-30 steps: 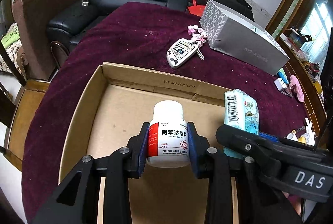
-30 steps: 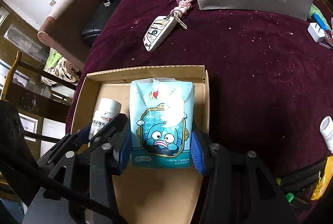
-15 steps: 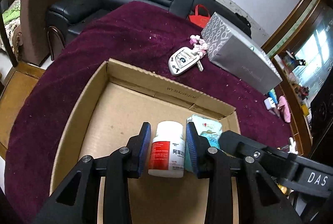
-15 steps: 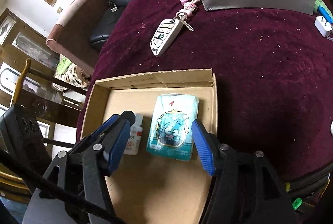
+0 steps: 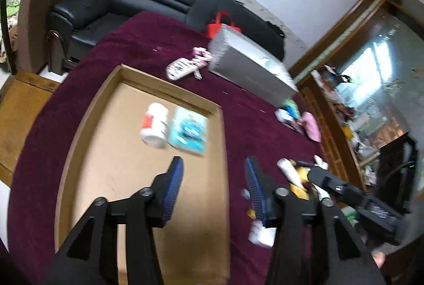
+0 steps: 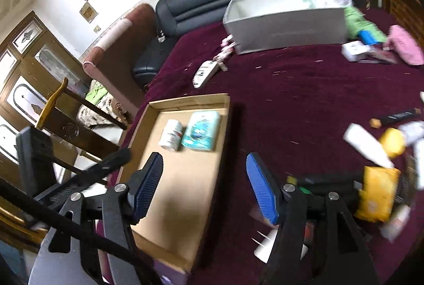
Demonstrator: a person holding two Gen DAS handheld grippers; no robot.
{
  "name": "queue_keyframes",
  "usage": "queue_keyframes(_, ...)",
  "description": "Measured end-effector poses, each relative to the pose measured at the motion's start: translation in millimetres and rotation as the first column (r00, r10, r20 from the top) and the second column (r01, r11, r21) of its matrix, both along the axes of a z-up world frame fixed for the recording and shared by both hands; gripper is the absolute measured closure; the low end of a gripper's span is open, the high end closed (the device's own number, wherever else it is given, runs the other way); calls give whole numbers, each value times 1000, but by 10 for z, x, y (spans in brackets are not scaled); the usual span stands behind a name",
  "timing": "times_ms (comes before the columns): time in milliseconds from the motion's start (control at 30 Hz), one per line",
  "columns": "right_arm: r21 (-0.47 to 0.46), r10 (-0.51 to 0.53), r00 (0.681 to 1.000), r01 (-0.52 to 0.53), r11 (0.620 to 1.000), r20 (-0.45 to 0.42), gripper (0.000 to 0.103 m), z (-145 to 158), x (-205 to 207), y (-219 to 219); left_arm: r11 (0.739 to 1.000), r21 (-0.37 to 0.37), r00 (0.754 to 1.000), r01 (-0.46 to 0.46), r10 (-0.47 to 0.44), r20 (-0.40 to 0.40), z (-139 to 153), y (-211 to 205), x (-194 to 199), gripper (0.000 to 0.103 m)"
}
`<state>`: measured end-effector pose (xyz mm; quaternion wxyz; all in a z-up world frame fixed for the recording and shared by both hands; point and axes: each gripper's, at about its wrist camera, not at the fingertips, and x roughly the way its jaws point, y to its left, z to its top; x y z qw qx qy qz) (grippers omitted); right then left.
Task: Organize objects
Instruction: 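Move both tools back over the remaining items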
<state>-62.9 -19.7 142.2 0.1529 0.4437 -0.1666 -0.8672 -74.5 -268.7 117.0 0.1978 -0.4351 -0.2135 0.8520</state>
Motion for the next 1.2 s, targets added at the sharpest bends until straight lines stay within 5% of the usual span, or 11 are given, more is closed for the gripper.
queue_keyframes(100, 43, -52, 998, 54, 998, -39, 30, 29, 354, 311, 999, 21, 999, 45, -45, -21, 135, 189, 287, 54)
queue_keyframes(233, 36, -159, 987, 160, 986, -34, 28, -97, 775, 854, 990, -40, 989, 134, -136, -53, 172, 655, 632, 48)
queue_keyframes(400, -15, -262, 965, 263, 965, 25, 28, -361, 1119, 1392, 973, -113, 979, 201, -202, 7, -158, 1243, 866, 48)
queue_keyframes(533, -59, -301, 952, 303, 951, 47, 28, -497, 1352, 1673, 952, -248, 984, 179, -174, 41, -486, 1579, 922, 48)
queue_keyframes(900, -80, -292, 956, 294, 952, 38, 28, -661, 1513, 1849, 901, -416, 992, 126, -118, 44, -858, 1859, 806, 48)
queue_keyframes(1200, -84, -288, 956, 291, 953, 48, 28, -690, 1499, 1890, 880, -466, 993, 95, -115, -13, -870, 2083, 698, 48)
